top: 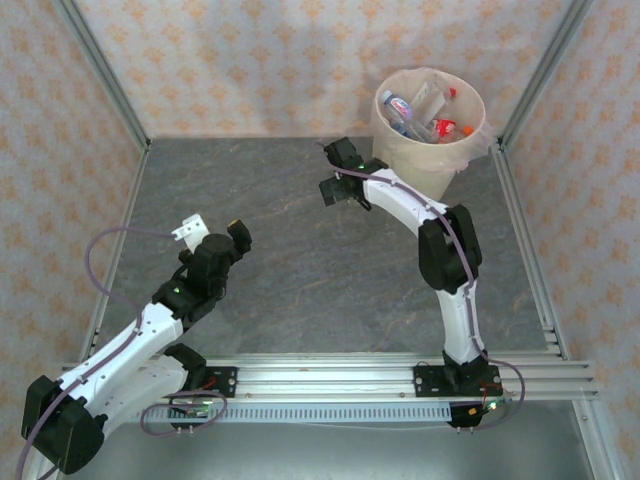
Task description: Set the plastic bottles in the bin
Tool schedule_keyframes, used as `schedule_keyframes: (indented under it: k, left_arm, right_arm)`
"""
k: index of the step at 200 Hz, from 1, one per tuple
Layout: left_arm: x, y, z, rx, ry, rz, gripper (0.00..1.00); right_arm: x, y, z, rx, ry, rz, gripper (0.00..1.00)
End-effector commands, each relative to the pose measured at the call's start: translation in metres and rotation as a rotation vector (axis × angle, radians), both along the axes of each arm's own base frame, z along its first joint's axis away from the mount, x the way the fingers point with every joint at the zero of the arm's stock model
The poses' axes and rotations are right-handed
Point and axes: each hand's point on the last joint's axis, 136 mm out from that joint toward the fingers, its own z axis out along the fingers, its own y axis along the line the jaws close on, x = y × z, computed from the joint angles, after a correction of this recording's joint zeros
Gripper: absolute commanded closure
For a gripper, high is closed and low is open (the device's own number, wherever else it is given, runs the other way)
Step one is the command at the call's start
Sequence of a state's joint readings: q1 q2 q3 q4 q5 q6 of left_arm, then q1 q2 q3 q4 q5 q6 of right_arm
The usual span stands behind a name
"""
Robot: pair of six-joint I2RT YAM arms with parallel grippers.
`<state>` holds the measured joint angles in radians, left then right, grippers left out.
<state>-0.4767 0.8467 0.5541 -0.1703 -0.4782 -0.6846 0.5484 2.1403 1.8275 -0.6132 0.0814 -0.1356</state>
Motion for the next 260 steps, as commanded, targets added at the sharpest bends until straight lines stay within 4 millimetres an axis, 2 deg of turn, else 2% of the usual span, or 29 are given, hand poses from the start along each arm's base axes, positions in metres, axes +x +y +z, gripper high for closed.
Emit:
schedule_keyframes:
  k: [1,40,65,120,141,160,179,200,218,236,249,260]
  left_arm:
    - [-0.005,0.008,-0.010,0.007,0.027,0.031,0.00]
    - [-0.005,0.010,-0.012,0.013,0.032,0.039,0.00]
    - [-0.005,0.010,-0.013,0.017,0.036,0.041,0.00]
    - [-0.004,0.009,-0.014,0.014,0.038,0.039,0.00]
    - [-0.004,0.009,-0.014,0.014,0.039,0.038,0.00]
    - [-0.004,0.009,-0.014,0.013,0.038,0.039,0.00]
    - [-0.003,0.009,-0.014,0.012,0.038,0.038,0.00]
    - [-0.001,0.007,-0.017,0.011,0.044,0.037,0.00]
    - [0.000,0.006,-0.017,0.010,0.050,0.031,0.00]
    - [0.001,0.005,-0.017,0.011,0.050,0.031,0.00]
    - [0.002,0.005,-0.018,0.010,0.051,0.029,0.00]
    - [0.002,0.004,-0.019,0.012,0.054,0.028,0.00]
  right_arm:
    - [0.003,0.006,-0.010,-0.004,0.059,0.069,0.01]
    - [0.008,0.006,-0.042,-0.007,0.162,0.069,0.01]
    - [0.001,0.020,-0.058,0.043,0.243,0.103,0.00]
    - [0.001,0.027,-0.070,0.098,0.258,0.060,0.01]
    - [0.001,0.022,-0.070,0.082,0.251,0.040,0.01]
    - [-0.002,0.027,-0.052,0.098,0.214,0.072,0.01]
    - [-0.017,0.045,-0.027,0.176,0.215,0.164,0.01]
    - [-0.036,0.055,-0.006,0.226,0.244,0.258,0.00]
    - [-0.037,0.049,0.015,0.222,0.196,0.249,0.00]
    - [-0.024,0.032,0.032,0.169,0.100,0.165,0.00]
    - [-0.012,0.019,0.035,0.126,0.040,0.089,0.01]
    - [-0.005,0.012,0.030,0.099,0.015,0.038,0.01]
